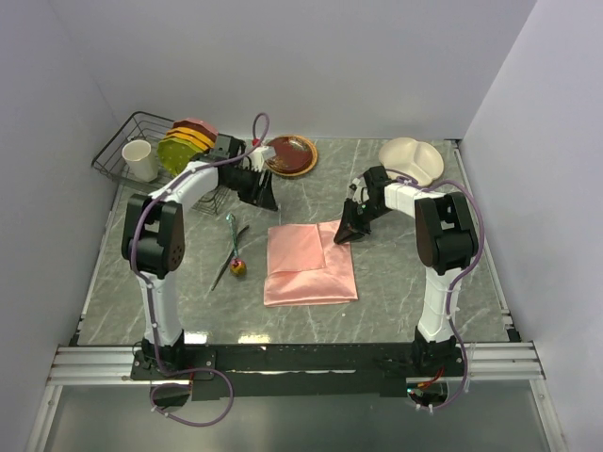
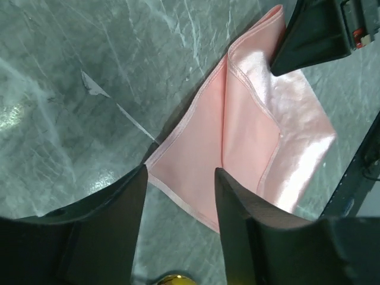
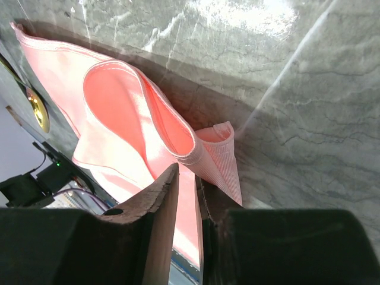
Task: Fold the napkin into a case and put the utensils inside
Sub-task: Smooth out the lower triangle-folded napkin at the center of the board.
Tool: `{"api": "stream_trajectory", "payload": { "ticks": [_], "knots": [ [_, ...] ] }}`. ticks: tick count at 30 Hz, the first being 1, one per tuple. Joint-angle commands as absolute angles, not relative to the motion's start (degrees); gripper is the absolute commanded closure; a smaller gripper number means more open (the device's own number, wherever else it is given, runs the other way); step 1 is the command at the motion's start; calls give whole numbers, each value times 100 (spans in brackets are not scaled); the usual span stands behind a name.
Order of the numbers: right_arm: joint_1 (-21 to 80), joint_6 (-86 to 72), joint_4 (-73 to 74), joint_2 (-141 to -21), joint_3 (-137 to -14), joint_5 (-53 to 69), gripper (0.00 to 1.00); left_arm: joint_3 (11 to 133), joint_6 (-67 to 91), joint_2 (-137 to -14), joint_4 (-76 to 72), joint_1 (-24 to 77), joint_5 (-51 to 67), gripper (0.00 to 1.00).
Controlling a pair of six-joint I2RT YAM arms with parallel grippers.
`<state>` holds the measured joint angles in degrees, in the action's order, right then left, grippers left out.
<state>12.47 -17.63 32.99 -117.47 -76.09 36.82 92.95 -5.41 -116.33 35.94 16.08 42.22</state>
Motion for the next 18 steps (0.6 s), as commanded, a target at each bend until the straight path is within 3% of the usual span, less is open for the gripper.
{"api": "stream_trajectory", "payload": {
  "ticks": [1, 3, 8, 12, 18],
  "knots": [
    [1362, -1705, 3138, -11742, -7523, 3111, 75, 9123, -484, -11434, 3313, 1898, 4385, 49],
    [1371, -1766, 3120, -11646, -7541, 3242, 76, 9001, -650, -11322, 3262, 1916, 4543, 55],
    [1389, -1907, 3198, -11286, -7628, 3594, 75, 7957, -1783, -10434, 2805, 2776, 3379, 46],
    [1371, -1951, 3269, -10873, -7559, 3762, 75, 7085, -2179, -9740, 1988, 3453, 2544, 43],
    [1345, -2048, 3261, -10828, -7137, 3727, 76, 6715, -2101, -9887, 1100, 4323, 1724, 39]
  ]
}}
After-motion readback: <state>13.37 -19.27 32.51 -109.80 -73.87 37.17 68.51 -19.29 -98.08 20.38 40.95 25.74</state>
